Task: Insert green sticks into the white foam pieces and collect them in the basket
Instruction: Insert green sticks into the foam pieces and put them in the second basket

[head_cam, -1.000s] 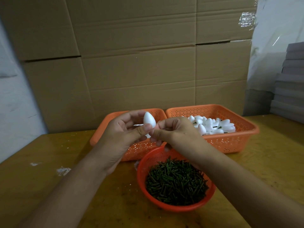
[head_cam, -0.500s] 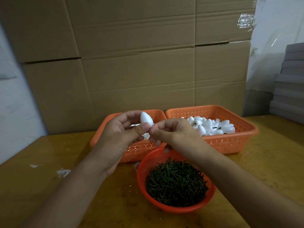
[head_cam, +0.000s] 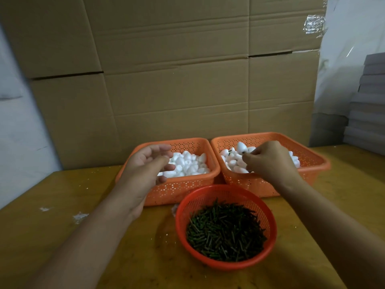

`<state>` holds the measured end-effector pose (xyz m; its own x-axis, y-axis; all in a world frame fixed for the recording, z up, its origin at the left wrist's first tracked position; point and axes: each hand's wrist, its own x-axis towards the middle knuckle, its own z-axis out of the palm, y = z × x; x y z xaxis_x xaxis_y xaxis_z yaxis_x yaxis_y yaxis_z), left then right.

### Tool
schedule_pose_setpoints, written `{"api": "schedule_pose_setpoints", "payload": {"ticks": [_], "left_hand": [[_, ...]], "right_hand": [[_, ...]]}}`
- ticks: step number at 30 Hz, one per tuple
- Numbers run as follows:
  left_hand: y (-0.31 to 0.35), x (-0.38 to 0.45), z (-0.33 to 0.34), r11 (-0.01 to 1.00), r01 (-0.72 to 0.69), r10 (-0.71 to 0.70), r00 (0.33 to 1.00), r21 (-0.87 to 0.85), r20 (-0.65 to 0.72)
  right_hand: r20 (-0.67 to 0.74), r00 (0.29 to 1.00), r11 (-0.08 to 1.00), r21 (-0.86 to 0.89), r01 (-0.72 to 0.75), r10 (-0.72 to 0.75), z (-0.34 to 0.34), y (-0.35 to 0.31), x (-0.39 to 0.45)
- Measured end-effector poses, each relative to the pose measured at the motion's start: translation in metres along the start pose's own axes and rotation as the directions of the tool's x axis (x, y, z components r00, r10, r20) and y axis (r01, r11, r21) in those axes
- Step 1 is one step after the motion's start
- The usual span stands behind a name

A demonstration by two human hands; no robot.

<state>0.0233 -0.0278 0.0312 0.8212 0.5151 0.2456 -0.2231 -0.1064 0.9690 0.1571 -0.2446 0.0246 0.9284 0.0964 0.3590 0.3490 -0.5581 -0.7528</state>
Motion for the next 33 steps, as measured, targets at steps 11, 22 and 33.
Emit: {"api": "schedule_pose_setpoints", "payload": {"ticks": [11,22,33], "left_hand": [[-0.004,0.015,-0.013,0.969,-0.101,0.112,0.993,0.227,-0.039],[-0.005,0.088,-0.042,0.403,-0.142,-0.136,0.968,0.904,0.212],[-0.017,0.106,-0.025,0.121,-0.231,-0.554,0.791,0.965,0.259]], "right_hand": [[-0.003,0.984,0.978,-0.113,0.177,-0.179,0.002,-0.004,0.001],[0.846,0.478,0.868,-0.038,0.495,-0.236,0.005,-0.036,-0.035],[0.946,0.323,0.757,-0.197,0.623,-0.018,0.01,-0.033,-0.043]]}}
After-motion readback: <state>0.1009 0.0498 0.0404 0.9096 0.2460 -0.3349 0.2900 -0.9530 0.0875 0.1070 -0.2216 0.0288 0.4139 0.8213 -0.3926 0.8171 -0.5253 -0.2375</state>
